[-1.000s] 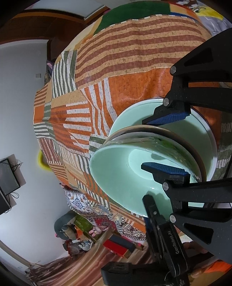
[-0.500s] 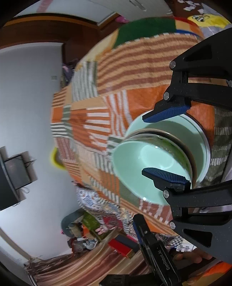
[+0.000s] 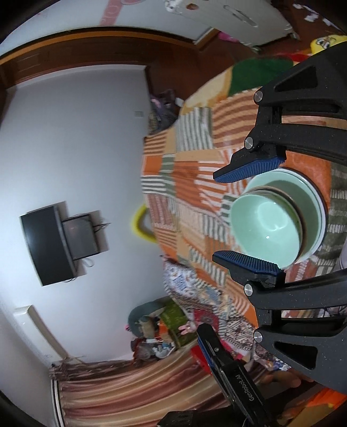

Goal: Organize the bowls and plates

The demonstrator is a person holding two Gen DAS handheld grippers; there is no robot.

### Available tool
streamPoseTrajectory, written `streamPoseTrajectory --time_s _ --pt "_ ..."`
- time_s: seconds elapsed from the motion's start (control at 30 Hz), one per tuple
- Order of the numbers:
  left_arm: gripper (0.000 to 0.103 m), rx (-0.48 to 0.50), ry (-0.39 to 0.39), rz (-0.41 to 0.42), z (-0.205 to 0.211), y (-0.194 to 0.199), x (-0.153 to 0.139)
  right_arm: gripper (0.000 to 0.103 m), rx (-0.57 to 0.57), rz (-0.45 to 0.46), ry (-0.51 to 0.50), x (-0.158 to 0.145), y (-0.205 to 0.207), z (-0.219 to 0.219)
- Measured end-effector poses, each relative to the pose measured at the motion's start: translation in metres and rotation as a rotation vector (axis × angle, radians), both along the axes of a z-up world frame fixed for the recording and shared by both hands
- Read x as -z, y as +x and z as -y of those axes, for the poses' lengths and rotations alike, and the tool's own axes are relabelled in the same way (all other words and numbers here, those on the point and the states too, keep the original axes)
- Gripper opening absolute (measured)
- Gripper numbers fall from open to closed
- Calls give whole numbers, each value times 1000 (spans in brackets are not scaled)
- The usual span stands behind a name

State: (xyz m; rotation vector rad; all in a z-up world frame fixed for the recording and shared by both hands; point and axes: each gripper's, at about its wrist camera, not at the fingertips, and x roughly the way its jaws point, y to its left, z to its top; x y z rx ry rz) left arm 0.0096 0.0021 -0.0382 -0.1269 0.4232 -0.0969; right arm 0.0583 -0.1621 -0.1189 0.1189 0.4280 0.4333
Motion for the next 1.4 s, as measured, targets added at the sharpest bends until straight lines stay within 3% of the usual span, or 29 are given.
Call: streamPoseTrajectory --time_s 0.17,0.23,0.33,0.8,1.4 --pt "73 -10 8 66 1 -20 -10 63 -5 71 14 -10 -13 0" --pt "87 -16 18 89 1 -26 -12 67 -7 92 10 -12 -17 -2" --pt "95 -28 21 120 1 -34 -14 72 -17 116 5 -13 -22 -4" --pt "102 -36 59 172 6 -52 -10 102 1 197 11 -17 -37 -3" --pt "103 -40 52 184 8 -56 -9 103 10 218 20 -15 -43 0"
